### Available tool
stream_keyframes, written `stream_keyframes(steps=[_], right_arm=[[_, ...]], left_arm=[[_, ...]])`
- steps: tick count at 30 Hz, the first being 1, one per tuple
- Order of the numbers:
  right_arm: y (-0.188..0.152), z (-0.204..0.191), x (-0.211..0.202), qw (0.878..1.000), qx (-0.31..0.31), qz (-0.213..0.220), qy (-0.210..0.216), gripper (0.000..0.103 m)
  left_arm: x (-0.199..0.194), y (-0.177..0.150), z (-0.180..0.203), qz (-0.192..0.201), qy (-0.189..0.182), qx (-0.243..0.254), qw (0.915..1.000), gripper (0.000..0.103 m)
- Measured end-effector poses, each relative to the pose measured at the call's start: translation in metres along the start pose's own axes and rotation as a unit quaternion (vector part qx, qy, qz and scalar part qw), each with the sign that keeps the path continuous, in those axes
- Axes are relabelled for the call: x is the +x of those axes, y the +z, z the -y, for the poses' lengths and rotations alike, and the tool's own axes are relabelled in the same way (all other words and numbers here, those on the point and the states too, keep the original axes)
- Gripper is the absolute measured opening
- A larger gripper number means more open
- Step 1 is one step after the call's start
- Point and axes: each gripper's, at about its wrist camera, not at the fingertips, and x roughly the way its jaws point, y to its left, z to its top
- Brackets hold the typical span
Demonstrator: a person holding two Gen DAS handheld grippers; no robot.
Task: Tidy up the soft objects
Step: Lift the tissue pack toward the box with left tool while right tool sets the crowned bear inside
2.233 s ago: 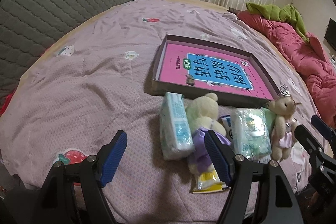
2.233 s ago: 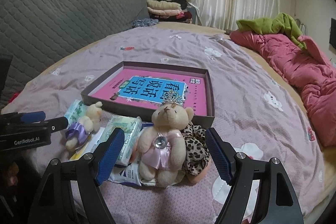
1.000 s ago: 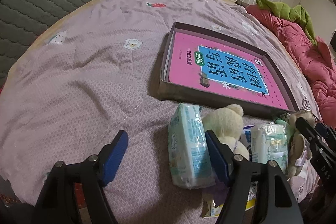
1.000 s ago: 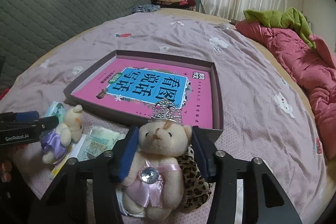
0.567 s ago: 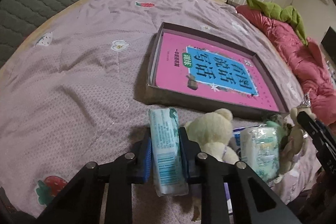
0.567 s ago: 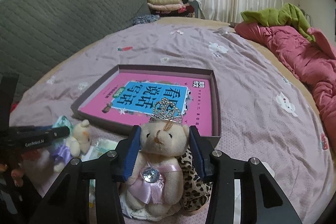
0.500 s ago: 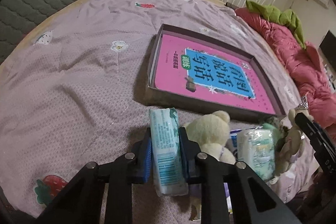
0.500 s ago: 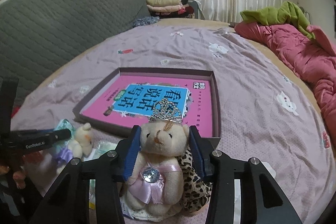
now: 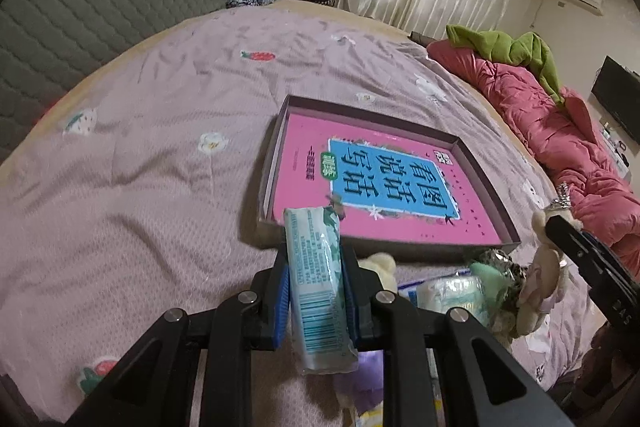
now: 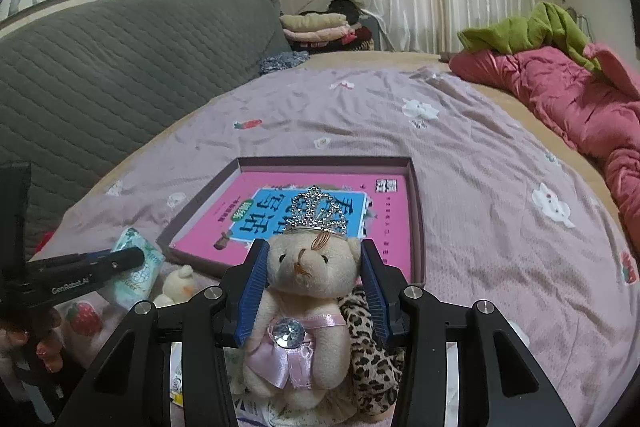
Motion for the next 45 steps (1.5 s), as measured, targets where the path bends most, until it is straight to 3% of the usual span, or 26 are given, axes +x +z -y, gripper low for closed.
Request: stream_keyframes(steps=[11,25,33,45], right_arm=[[0.023,0.008,0.006,0.999,0.008,0.046,-0.003,0.047],[0.041,0.032,0.033,0.998,0.02,0.051,-0.018,0.047],[0.047,0.042,0.058,0.999,0.02,0.031,-0.032,0.047],[0.035,0.051,0.094,0.998,0.02,-0.039,-0.044,0.047]], left_arm=[[0.015,0.037,-0.002,0.034,-0.013,-0.006,0.9993,0.023],[0.056,0.052,0.01,0.02,-0.012,0.012,0.9996,0.023],[0.072,0.058,0.012,0.011,-0.012,0.025,0.9996,0.023],[0.093,0.061,0.011,-0.011,-0.011,0.028,0.9995,0.023]])
